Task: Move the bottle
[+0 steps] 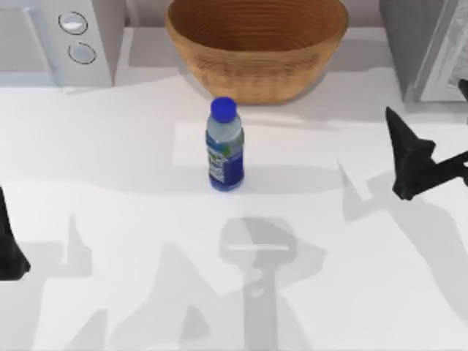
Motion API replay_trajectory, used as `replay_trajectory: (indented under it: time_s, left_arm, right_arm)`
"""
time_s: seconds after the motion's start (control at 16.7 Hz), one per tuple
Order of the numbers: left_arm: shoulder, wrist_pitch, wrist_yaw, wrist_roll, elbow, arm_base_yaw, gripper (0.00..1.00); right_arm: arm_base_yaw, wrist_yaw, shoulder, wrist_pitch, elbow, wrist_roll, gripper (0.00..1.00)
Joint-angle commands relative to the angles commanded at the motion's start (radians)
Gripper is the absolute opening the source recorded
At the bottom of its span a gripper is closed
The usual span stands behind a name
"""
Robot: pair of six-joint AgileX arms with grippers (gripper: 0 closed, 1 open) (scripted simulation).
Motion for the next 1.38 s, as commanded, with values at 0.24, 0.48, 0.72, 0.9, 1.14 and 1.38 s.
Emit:
replay_trajectory:
  time_s: [0.24,0.48,0.72,0.9,1.14,1.38]
  left_arm:
    - [0.0,0.0,0.0,0.0,0.0,0.0,1.0]
    - [0.0,0.0,0.0,0.0,0.0,0.0,1.0]
    - [0.0,0.0,0.0,0.0,0.0,0.0,1.0]
    - [0.0,0.0,0.0,0.0,0.0,0.0,1.0]
    - [0.0,0.0,0.0,0.0,0.0,0.0,1.0]
    - [0.0,0.0,0.0,0.0,0.0,0.0,1.0]
  right_arm:
    - [0.092,-0.017,0.38,0.291,0.109,0.004,1.0]
    - [0.175,-0.033,0.718,0.542,0.202,0.007,1.0]
    - [0.237,-0.047,0.975,0.724,0.266,0.01,1.0]
    - [0.265,-0.054,1.09,0.8,0.292,0.012,1.0]
    - [0.273,-0.056,1.122,0.82,0.298,0.012,1.0]
    - [0.269,-0.055,1.121,0.816,0.297,0.012,1.0]
